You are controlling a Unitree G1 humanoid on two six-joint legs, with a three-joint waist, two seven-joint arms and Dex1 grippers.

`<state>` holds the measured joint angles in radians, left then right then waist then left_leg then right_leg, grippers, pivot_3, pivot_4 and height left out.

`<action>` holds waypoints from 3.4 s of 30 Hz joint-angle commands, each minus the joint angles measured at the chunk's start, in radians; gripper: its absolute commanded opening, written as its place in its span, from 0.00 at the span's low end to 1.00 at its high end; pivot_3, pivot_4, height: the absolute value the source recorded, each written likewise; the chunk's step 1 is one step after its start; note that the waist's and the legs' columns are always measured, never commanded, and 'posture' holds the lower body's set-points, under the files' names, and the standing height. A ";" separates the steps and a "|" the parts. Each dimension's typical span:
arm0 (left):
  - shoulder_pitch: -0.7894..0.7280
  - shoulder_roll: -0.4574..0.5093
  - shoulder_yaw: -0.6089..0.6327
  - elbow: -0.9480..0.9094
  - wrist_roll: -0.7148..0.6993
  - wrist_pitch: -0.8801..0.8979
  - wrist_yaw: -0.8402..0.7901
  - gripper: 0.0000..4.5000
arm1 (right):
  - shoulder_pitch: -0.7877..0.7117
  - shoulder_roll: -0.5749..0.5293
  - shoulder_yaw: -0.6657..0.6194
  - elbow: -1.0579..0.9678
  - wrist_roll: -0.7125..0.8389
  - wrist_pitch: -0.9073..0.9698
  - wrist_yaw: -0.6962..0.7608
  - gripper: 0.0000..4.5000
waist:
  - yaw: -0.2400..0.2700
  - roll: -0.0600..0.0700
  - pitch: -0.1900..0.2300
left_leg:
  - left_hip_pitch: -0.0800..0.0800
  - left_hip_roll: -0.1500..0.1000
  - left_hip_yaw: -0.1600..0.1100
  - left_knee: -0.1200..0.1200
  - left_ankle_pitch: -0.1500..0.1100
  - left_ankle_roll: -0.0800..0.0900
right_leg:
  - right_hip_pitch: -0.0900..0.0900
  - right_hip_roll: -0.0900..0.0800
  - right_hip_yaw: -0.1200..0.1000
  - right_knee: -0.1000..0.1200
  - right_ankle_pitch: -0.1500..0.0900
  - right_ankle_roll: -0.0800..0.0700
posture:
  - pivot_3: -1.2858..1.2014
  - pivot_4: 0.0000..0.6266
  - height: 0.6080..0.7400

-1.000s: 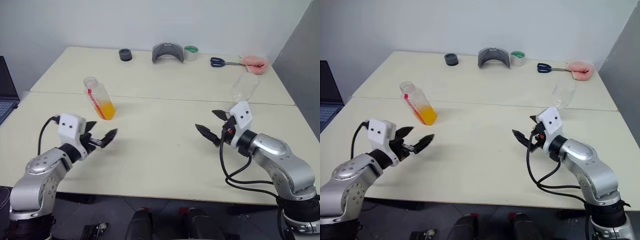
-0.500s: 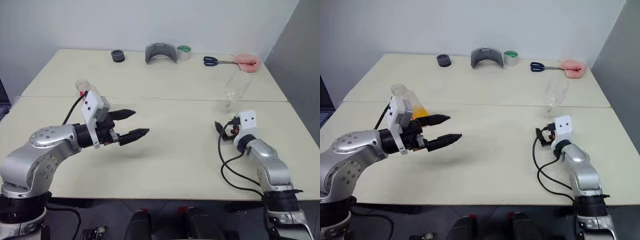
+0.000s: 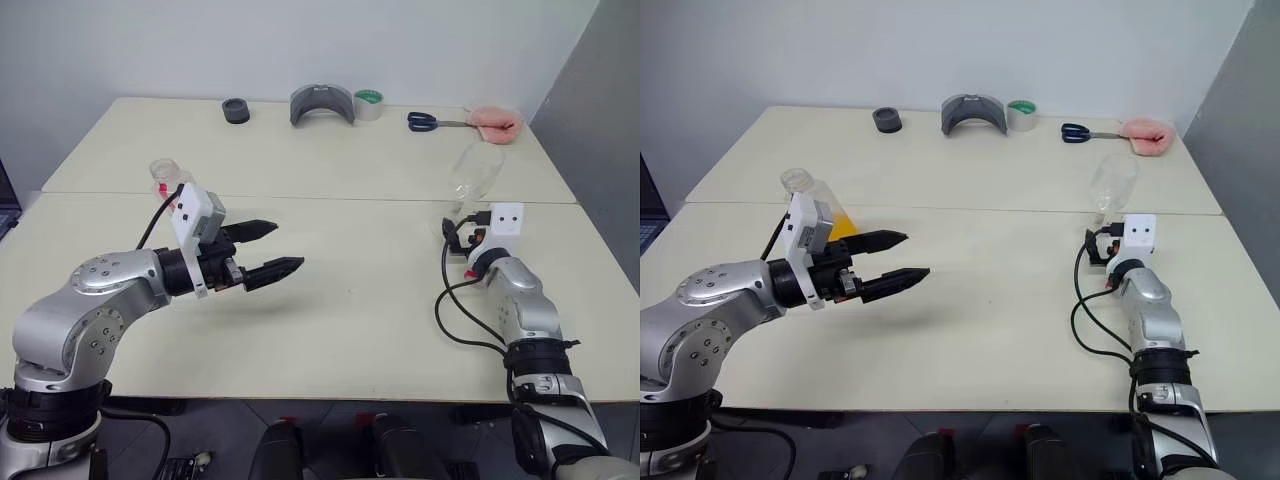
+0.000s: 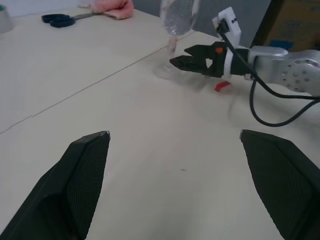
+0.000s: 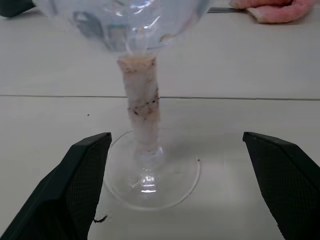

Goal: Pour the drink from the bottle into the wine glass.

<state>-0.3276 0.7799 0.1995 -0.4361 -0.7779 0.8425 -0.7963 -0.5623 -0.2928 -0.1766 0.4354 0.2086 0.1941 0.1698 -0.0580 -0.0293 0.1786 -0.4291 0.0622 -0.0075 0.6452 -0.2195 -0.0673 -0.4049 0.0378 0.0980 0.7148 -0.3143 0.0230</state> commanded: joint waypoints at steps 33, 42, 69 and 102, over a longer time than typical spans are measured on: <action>0.258 0.008 0.232 -0.164 -0.029 -0.028 0.082 1.00 | -0.316 0.150 0.182 0.217 -0.079 -0.216 0.277 0.03 | -0.031 0.002 0.001 | 0.001 0.001 0.000 -0.001 0.000 0.000 | -0.001 0.000 0.001 0.001 0.000 -0.001 | 0.52 0.24 1.00; 0.525 -0.108 0.432 -0.315 -0.060 -0.064 0.234 1.00 | -0.380 0.233 0.246 0.336 -0.107 -0.264 0.368 0.03 | -0.014 0.001 0.001 | 0.001 -0.001 -0.002 0.000 0.000 0.000 | 0.001 -0.005 -0.002 0.000 -0.001 -0.002 | 0.52 0.24 1.00; 0.553 -0.105 0.355 -0.202 0.045 -0.214 0.226 1.00 | -0.125 0.147 0.244 0.008 -0.088 -0.160 0.513 1.00 | -0.020 0.001 0.001 | 0.001 -0.001 -0.002 -0.001 0.000 0.000 | 0.001 -0.003 -0.002 0.001 -0.001 -0.002 | 0.52 0.24 1.00; 0.228 -0.163 0.353 0.265 0.257 -0.392 0.423 1.00 | -0.020 -0.275 0.088 -0.924 0.651 0.715 0.586 1.00 | -0.004 -0.001 0.000 | -0.001 0.000 -0.004 0.000 0.000 0.000 | 0.000 0.000 -0.003 -0.002 -0.002 -0.002 | 0.52 0.24 1.00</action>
<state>-0.0901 0.6002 0.5584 -0.1791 -0.5370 0.4782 -0.3570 -0.5811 -0.5680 -0.0759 -0.4537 0.8450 0.9144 0.7742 -0.0621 -0.0308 0.1790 -0.4302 0.0622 -0.0111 0.6446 -0.2196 -0.0672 -0.4047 0.0377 0.0951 0.7132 -0.3159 0.0215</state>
